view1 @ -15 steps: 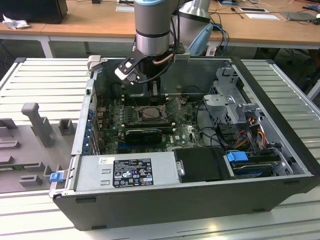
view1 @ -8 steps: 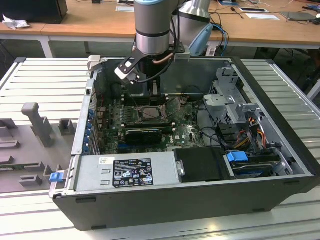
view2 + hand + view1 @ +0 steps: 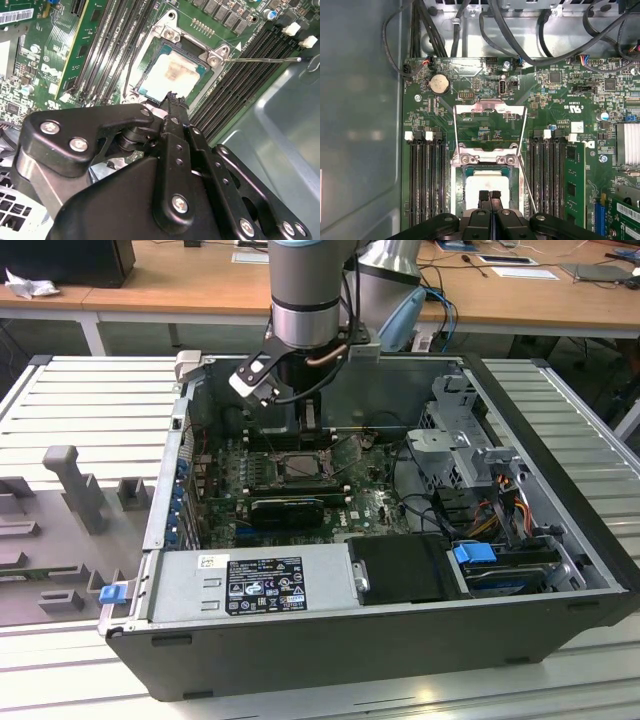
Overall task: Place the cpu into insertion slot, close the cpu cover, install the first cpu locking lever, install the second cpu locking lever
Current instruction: 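Close the cpu cover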
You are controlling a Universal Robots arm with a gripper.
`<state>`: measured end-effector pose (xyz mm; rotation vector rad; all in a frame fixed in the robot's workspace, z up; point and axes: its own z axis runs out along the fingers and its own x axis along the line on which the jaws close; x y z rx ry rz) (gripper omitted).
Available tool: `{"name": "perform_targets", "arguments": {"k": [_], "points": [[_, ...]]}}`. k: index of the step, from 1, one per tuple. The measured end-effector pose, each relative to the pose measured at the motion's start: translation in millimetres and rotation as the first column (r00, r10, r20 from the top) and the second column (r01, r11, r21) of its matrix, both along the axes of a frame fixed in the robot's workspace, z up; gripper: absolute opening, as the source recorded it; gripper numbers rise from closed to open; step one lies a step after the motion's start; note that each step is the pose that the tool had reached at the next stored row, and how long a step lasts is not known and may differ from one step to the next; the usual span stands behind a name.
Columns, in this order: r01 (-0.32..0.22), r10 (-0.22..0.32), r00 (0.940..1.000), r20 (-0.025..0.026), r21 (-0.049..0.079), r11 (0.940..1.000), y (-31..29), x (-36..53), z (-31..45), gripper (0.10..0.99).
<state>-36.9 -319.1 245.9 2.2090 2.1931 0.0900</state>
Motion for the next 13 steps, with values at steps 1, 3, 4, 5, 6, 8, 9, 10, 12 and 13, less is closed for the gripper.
{"name": "perform_targets", "arguments": {"k": [1,3,4,5,6,8,9,10,12,13], "points": [[0.000,0.000,1.0000,0.0000,0.000,1.0000,0.0,0.0,1.1,0.106],[0.000,0.000,1.0000,0.0000,0.000,1.0000,0.0,0.0,4.2,0.106],[0.000,0.000,1.0000,0.0000,0.000,1.0000,0.0,0.0,5.3,0.106],[0.000,0.000,1.0000,-0.0001,0.000,1.0000,0.0,0.0,7.7,0.106],[0.000,0.000,1.0000,0.0000,0.000,1.0000,0.0,0.0,10.0,0.106],[0.000,0.000,1.0000,0.0000,0.000,1.0000,0.0,1.2,12.1,0.106],[0.001,-0.001,1.0000,-0.0004,0.000,1.0000,0.0,5.7,12.2,0.106],[0.002,-0.002,1.0000,-0.0005,0.000,1.0000,0.0,8.7,12.2,0.106],[0.002,-0.002,1.0000,-0.0006,0.000,1.0000,-0.1,16.4,12.1,0.106],[0.002,-0.002,1.0000,-0.0006,0.000,1.0000,-0.2,17.4,11.7,0.106]]}}
